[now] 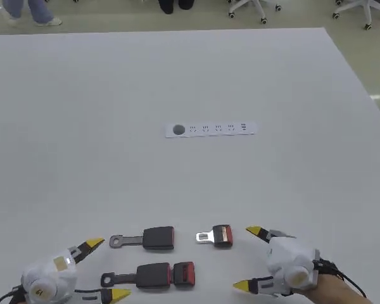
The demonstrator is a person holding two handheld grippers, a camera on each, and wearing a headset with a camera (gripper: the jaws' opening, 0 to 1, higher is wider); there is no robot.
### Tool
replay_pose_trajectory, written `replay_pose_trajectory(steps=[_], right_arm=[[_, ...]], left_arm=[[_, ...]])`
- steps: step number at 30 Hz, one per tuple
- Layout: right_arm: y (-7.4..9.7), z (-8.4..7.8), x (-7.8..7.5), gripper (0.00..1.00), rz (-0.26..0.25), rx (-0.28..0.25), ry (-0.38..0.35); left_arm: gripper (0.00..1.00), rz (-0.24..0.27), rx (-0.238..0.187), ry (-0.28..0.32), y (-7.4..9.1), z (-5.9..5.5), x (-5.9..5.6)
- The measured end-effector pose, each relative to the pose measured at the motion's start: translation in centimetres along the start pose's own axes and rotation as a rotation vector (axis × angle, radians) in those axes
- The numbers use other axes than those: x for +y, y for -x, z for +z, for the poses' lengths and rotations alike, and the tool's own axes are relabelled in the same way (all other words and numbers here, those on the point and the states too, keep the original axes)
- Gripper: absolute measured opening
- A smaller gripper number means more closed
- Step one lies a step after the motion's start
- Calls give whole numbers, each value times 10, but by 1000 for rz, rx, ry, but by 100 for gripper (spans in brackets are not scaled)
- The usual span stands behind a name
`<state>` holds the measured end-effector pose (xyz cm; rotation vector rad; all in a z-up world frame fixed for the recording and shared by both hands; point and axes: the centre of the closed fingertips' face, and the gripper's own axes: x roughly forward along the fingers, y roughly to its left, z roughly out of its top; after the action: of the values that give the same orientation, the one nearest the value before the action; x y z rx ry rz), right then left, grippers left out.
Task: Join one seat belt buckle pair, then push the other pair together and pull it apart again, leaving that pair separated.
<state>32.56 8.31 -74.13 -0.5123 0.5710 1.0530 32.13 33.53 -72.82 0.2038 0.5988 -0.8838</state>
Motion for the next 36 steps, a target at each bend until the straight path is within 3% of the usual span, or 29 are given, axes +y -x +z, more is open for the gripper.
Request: replay_pose_trajectory(steps=[5, 8, 11, 16, 21, 30, 36], right_arm=[[3, 11, 10, 88, -53, -92, -64], [5, 10, 19, 92, -79, -109, -99], [7, 12, 26, 94, -102, -136, -131], [13, 14, 31, 98, -169, -174, -197], [17, 13, 37, 99, -207, -186, -233], [17, 14, 46, 99, -206, -193, -259], [17, 14, 48, 99, -213, -197, -263]], left_arm=[[91, 38, -64, 21, 2, -3, -10], [94, 70, -102, 61, 5, -6, -15], [95, 99, -120, 53, 9, -9, -21], [100, 126, -122, 76, 15, -14, -28], [100, 143, -124, 84, 20, -10, -37], [100, 179, -137, 85, 29, -1, -34], [100, 197, -141, 91, 30, -5, -29]])
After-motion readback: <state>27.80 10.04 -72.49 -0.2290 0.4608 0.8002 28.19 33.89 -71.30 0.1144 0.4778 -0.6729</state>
